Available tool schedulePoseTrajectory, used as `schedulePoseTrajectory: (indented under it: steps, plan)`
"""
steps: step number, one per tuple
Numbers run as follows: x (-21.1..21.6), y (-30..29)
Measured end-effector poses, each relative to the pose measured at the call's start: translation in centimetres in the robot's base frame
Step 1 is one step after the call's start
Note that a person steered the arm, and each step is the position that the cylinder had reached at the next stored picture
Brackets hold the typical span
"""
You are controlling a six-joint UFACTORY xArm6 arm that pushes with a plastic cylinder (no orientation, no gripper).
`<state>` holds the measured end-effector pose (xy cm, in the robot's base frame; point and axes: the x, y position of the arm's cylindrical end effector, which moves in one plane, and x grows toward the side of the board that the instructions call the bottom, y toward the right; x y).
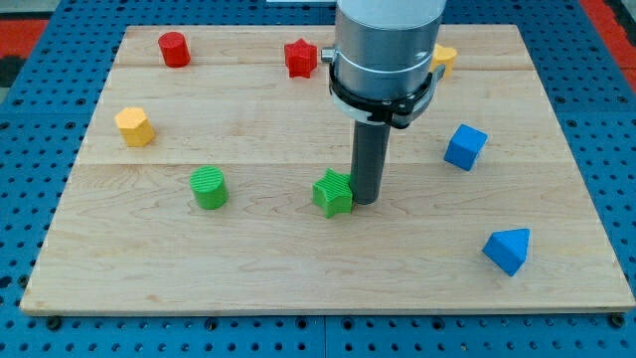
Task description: Point at the blue triangle
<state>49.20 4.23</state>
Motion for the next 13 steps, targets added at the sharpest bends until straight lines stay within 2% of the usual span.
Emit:
schedulePoseTrajectory:
  steps: [3, 4, 5, 7, 11, 13]
  plan:
    - [-2.2, -1.0]
    - [-5.3, -4.2]
    - [-5.4, -7.3]
    - [-5.8, -6.1]
    - [-8.8, -8.9]
    - [-8.6, -1.5]
